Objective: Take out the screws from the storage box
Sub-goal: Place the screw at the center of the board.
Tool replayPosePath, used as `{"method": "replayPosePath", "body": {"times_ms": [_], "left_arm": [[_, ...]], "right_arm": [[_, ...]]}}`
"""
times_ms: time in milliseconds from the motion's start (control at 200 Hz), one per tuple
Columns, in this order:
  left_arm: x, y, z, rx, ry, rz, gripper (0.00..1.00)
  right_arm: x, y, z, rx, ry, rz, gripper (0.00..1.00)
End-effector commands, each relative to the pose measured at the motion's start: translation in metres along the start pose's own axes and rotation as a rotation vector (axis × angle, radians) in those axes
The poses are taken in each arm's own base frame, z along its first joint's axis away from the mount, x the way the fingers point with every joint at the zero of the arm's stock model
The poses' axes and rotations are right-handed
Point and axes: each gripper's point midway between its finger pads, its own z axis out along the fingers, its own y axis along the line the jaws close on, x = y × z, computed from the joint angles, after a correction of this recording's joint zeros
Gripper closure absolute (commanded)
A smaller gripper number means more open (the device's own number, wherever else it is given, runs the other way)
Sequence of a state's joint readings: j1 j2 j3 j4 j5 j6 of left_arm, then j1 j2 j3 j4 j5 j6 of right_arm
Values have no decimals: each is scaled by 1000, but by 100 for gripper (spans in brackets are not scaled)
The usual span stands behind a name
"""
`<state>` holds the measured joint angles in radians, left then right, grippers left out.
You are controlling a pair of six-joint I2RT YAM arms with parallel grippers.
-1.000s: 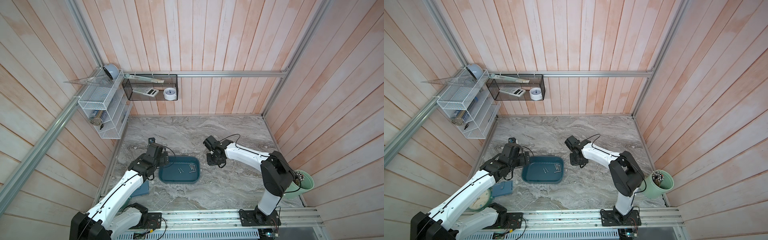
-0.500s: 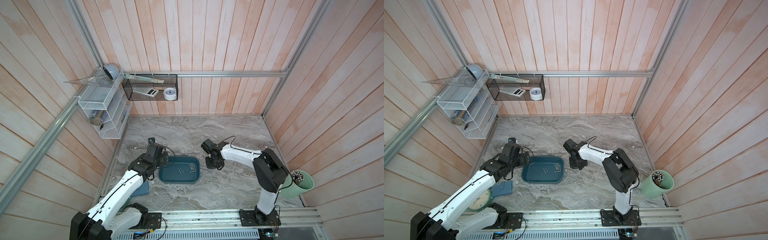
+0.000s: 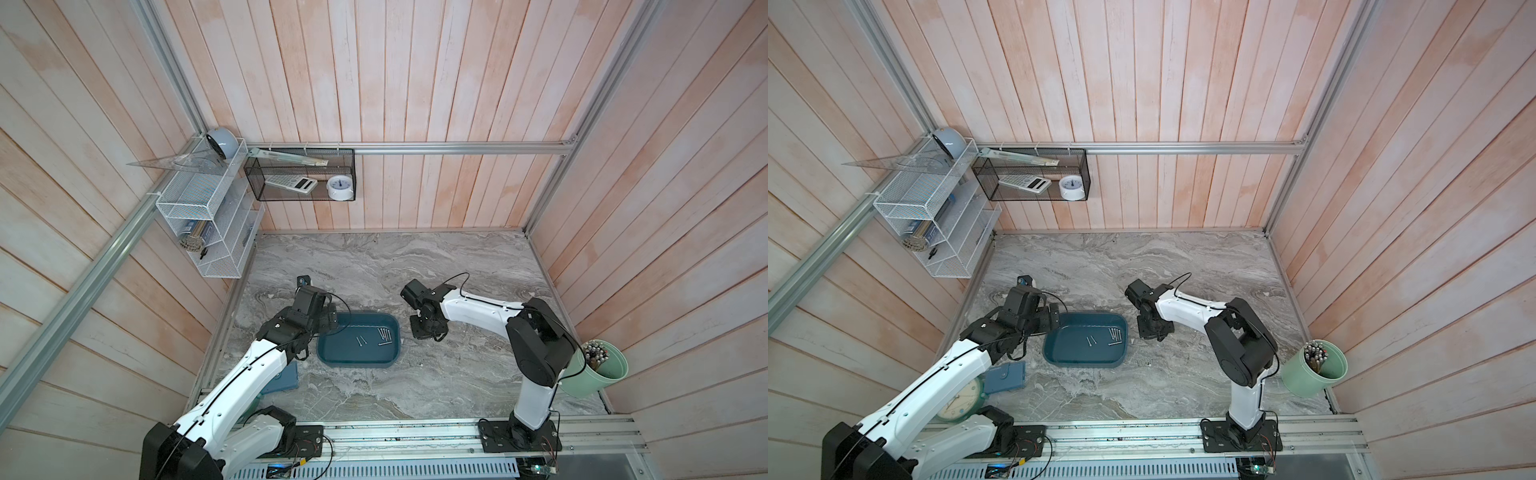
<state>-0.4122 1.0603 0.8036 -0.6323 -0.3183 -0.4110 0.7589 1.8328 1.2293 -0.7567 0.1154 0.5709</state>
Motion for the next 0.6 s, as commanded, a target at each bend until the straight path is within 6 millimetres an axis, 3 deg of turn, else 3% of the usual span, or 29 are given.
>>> {"method": "replayPosePath", "body": {"times_ms": [0,170,370,455,590], "left_arm": [[-5,-1,-2,8,-11,-3,0],[-7,1,-3,-3,-16,-2,0],[-13,8,-6,-37,-43,-5,0],[-16,11,-8,-45,-62,-12,0],[-18,16,-11,-55,-80,-25,0]], "right_arm": [[-10,1,-34,-18,-74,-16,80],[-16,22,-59,-87,-124,-30,80],[-23,105,-87,-206,-176,-180,78],[-24,132,-82,-198,-161,-241,78],[-27,145,-61,-141,-115,-279,78]]}}
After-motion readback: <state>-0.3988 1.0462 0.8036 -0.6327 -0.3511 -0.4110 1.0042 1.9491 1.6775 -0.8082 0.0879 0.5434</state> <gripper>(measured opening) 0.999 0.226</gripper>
